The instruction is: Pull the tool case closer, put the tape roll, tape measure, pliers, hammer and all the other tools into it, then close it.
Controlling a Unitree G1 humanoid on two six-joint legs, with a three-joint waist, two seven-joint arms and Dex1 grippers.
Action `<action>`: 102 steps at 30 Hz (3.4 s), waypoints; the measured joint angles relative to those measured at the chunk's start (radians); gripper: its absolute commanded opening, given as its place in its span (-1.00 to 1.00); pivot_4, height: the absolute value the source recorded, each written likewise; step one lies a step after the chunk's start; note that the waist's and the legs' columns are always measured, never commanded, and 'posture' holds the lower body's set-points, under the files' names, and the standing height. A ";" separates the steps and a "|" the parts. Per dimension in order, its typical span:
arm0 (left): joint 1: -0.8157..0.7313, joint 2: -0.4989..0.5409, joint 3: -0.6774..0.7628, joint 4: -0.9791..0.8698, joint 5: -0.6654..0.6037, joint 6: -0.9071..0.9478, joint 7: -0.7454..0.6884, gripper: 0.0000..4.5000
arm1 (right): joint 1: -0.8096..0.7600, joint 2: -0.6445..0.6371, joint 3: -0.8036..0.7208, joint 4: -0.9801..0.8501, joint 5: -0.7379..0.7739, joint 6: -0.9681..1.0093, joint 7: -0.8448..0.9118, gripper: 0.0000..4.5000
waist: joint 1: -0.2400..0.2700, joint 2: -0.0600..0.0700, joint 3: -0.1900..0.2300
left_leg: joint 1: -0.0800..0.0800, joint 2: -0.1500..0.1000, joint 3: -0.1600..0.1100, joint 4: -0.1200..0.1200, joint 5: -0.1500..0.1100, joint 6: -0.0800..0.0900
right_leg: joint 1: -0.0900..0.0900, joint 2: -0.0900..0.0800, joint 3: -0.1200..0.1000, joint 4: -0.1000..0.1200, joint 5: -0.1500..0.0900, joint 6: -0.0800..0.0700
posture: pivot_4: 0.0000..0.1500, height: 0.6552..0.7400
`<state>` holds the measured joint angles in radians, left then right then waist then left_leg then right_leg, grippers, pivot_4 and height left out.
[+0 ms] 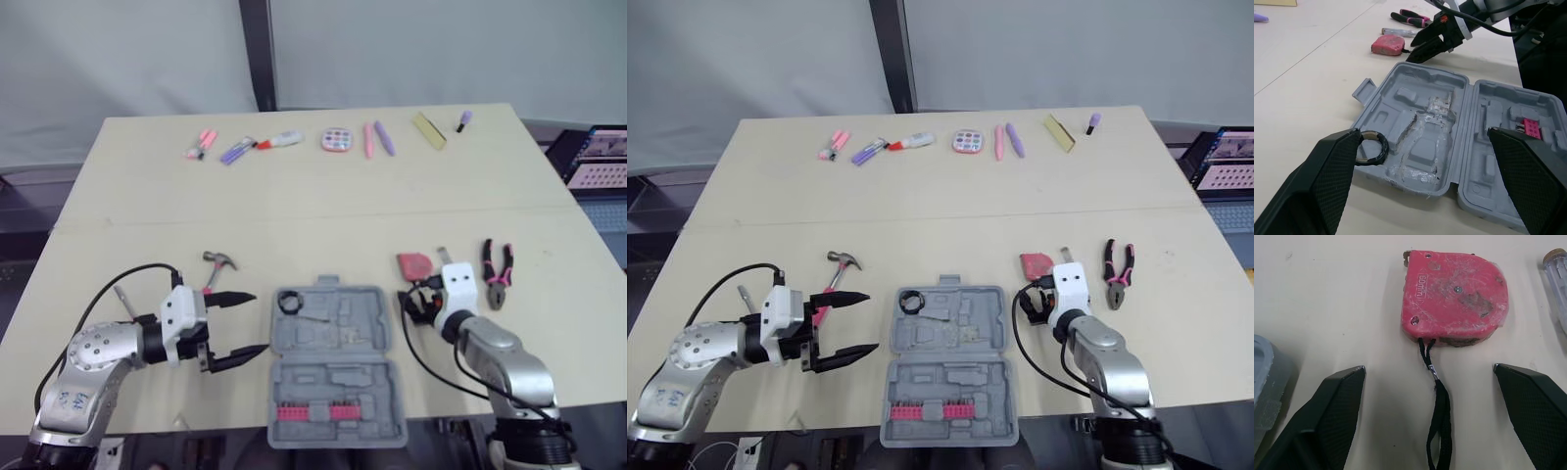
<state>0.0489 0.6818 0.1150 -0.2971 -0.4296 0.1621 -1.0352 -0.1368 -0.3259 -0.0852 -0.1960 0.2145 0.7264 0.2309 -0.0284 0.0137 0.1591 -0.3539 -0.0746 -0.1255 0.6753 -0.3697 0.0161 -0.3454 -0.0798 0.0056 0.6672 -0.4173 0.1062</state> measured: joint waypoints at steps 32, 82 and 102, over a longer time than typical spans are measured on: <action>0.006 0.000 0.001 -0.005 0.001 0.004 0.017 1.00 | 0.059 -0.022 0.022 -0.087 -0.022 0.049 0.024 -0.99 | 0.001 0.000 0.000 | 0.000 0.000 0.000 0.000 0.000 0.000 | 0.000 0.000 0.000 0.001 0.000 0.000 | 1.00 1.00; 0.024 0.006 -0.010 -0.002 -0.001 0.000 -0.049 1.00 | 0.538 -0.121 0.033 -0.580 0.139 0.302 0.070 -0.99 | 0.006 -0.001 -0.001 | 0.001 0.000 -0.001 -0.003 0.000 0.000 | 0.003 0.000 0.001 -0.008 0.000 0.000 | 1.00 1.00; 0.030 0.006 -0.022 0.002 -0.001 -0.013 -0.049 1.00 | 0.572 -0.130 0.031 -0.596 0.169 0.303 0.069 -0.99 | 0.007 -0.001 -0.001 | 0.001 0.000 -0.001 -0.003 0.000 0.000 | 0.003 0.000 0.001 -0.008 0.000 0.000 | 1.00 1.00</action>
<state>0.0785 0.6873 0.0926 -0.2955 -0.4301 0.1488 -1.0842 0.4347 -0.4557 -0.0539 -0.7925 0.3833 1.0296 0.3002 -0.0217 0.0127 0.1583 -0.3524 -0.0746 -0.1270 0.6725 -0.3696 0.0158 -0.3424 -0.0800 0.0065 0.6591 -0.4173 0.1062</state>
